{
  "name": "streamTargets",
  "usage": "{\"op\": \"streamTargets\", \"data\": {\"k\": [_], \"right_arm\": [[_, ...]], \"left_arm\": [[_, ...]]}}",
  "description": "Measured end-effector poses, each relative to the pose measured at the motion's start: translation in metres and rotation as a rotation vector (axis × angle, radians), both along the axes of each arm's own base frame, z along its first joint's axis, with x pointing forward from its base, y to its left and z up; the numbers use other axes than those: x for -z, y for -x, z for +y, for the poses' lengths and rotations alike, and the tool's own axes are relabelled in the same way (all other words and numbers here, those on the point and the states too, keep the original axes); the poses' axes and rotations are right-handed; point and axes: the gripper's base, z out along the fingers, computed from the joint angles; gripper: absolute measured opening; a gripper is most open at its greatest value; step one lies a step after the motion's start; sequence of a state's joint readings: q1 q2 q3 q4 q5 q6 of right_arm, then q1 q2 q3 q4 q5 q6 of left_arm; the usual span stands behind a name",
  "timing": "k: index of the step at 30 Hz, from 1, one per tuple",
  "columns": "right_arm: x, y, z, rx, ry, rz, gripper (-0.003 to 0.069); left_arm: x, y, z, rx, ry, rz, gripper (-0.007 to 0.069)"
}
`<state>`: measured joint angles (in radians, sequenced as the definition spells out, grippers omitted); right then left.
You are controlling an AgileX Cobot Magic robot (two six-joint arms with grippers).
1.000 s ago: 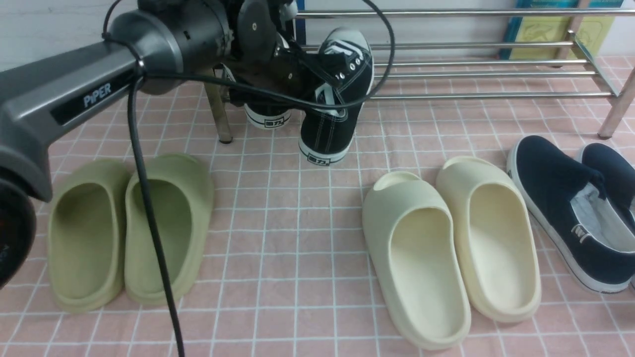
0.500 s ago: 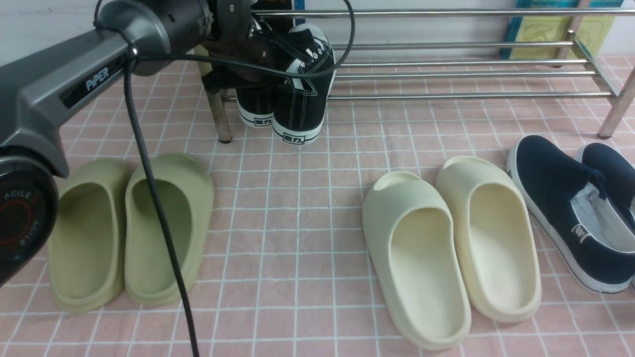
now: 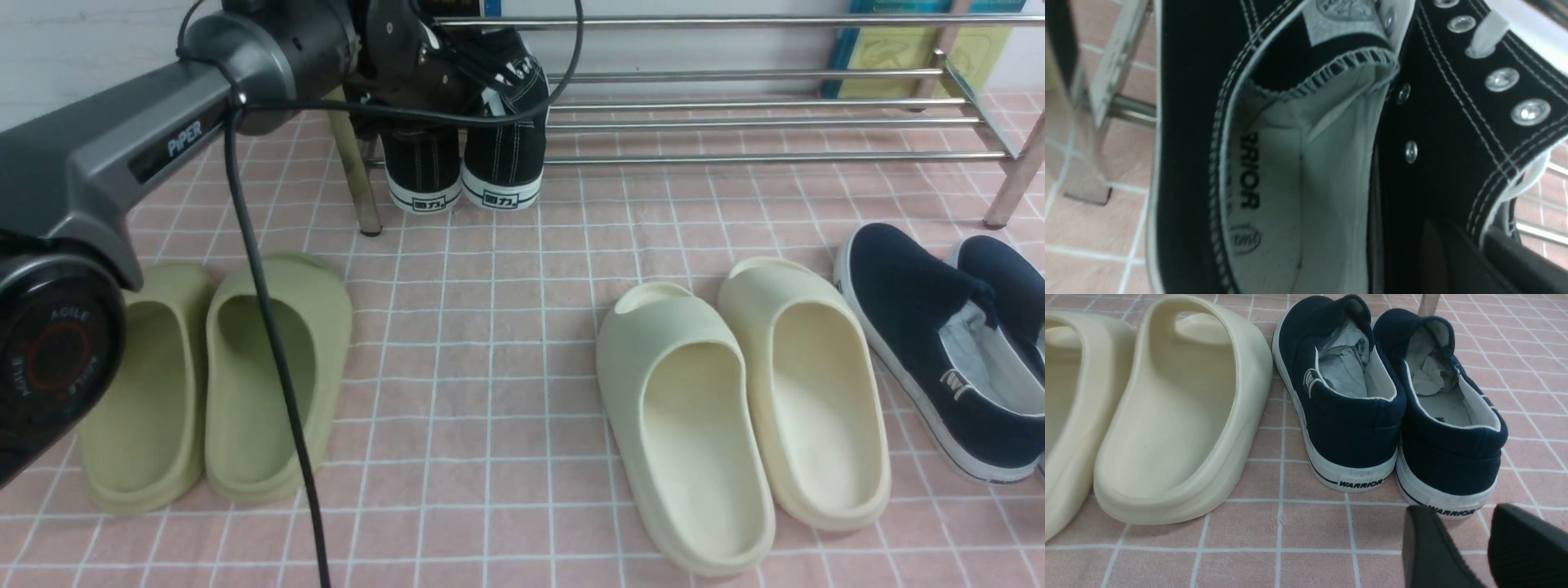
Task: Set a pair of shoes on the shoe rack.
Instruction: Use the left arm to put a shoe into the shoe rack
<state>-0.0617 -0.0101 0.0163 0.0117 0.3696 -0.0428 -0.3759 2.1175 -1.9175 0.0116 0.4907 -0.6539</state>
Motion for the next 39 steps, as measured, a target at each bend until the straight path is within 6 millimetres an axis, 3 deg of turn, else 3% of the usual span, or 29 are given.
{"op": "streamTargets", "data": {"k": [7, 11, 17, 18, 24, 30, 33, 34, 35, 39], "right_arm": [[0.0, 0.0, 0.0, 0.0, 0.0, 0.0, 0.0239], [0.0, 0.0, 0.0, 0.0, 0.0, 0.0, 0.0239], [0.0, 0.0, 0.0, 0.0, 0.0, 0.0, 0.0239], [0.0, 0.0, 0.0, 0.0, 0.0, 0.0, 0.0239], [0.0, 0.0, 0.0, 0.0, 0.0, 0.0, 0.0239], [0.0, 0.0, 0.0, 0.0, 0.0, 0.0, 0.0239], [0.0, 0.0, 0.0, 0.0, 0.0, 0.0, 0.0239], [0.0, 0.0, 0.0, 0.0, 0.0, 0.0, 0.0239], [0.0, 0.0, 0.0, 0.0, 0.0, 0.0, 0.0239], [0.0, 0.0, 0.0, 0.0, 0.0, 0.0, 0.0239]], "left_arm": [[0.01, -0.005, -0.001, 0.003, -0.026, -0.009, 0.0034], [0.009, -0.007, -0.001, 0.005, -0.034, -0.031, 0.0079], [0.0, -0.006, 0.0, 0.04, -0.076, -0.079, 0.0258], [-0.005, -0.003, 0.001, 0.052, -0.096, -0.082, 0.0316], [-0.02, 0.006, 0.005, 0.081, -0.151, -0.071, 0.0384], [-0.044, 0.024, 0.013, 0.158, -0.272, -0.062, 0.0295], [-0.058, 0.038, 0.018, 0.22, -0.357, -0.036, 0.0157], [-0.058, 0.039, 0.019, 0.226, -0.363, -0.026, 0.0139], [-0.061, 0.047, 0.021, 0.272, -0.412, 0.009, 0.007], [-0.056, 0.06, 0.022, 0.387, -0.49, 0.124, 0.0006]]}}
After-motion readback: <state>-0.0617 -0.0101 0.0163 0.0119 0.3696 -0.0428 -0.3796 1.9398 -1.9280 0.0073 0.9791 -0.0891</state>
